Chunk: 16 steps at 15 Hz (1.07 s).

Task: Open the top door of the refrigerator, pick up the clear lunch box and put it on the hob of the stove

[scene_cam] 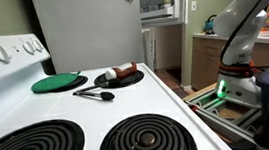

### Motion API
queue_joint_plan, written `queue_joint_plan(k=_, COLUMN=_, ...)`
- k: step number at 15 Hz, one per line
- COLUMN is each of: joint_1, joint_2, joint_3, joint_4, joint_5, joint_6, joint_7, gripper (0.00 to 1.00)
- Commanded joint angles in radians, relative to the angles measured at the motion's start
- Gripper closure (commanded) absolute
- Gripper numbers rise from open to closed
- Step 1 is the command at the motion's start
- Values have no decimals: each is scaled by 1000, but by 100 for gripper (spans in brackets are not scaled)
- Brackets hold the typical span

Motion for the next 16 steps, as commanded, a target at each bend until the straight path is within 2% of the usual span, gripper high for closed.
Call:
queue_joint_plan(k=1, joint_1=56, joint_2=-86, joint_3=-2, joint_4=-109, joint_5=5, joint_6=-31, joint_7=-105, gripper=99)
queue_joint_plan(k=4, joint_1=95, joint_2=-111, joint_3=18, joint_4=-151, joint_5=-6, joint_6=-55, joint_7=-171, gripper=99)
queue_joint_plan(k=5, joint_1=77, joint_2=-66, joint_3=8, joint_4=-93, joint_5=-3, joint_6=-43, joint_7=-129, gripper=97)
queue_joint_plan(k=11, joint_1=97, joint_2=-84, joint_3=19, joint_4=-124, joint_5=-4, joint_6=-44, joint_7=-154, gripper=99)
queue_joint_plan(k=16, joint_1=206, joint_2=-153, joint_3=121, joint_4=-191, joint_5=86, joint_6=-48, joint_7=-234, gripper=99)
